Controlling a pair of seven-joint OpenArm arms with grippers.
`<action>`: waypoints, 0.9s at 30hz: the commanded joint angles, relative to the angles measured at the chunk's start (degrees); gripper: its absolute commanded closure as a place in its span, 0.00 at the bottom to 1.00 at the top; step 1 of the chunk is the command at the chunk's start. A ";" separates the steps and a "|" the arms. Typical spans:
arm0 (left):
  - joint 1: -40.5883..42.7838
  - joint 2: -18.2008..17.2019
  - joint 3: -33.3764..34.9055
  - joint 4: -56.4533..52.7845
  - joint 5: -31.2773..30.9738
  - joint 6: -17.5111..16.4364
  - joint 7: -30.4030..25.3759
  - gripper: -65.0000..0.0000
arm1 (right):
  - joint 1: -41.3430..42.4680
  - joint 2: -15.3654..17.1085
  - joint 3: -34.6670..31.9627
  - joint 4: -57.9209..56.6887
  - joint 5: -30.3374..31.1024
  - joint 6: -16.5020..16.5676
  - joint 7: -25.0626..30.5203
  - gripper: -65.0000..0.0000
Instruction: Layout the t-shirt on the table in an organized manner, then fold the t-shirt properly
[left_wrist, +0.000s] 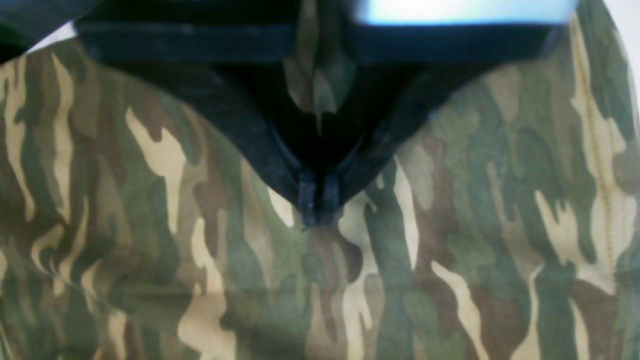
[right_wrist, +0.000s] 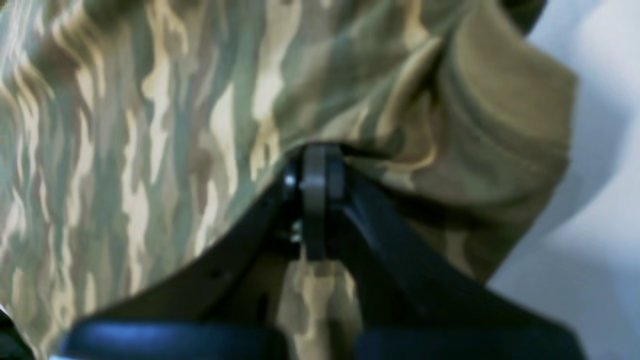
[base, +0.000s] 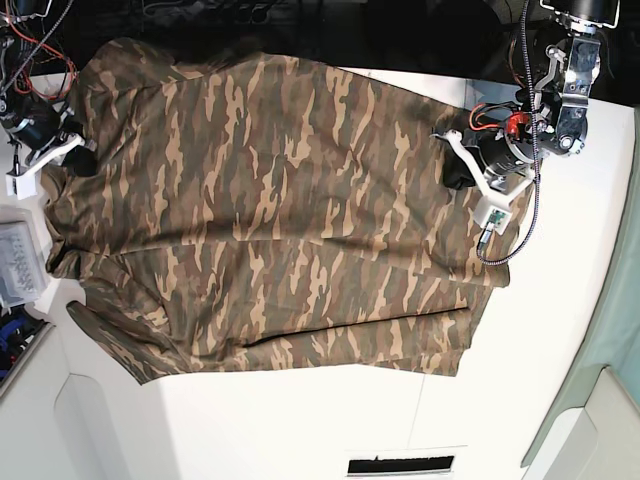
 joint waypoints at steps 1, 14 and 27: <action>0.57 0.39 0.15 0.22 0.61 -0.83 2.91 0.98 | 2.16 0.79 -0.87 -2.23 -2.29 -1.55 -0.28 1.00; 1.97 4.17 0.15 0.31 0.28 -1.60 6.62 0.97 | 18.67 1.18 -2.62 -14.60 -8.96 -1.81 4.90 1.00; 4.98 -0.13 0.15 10.32 0.26 -1.60 6.99 0.82 | 11.61 5.27 1.05 -1.14 8.37 -1.07 -8.70 1.00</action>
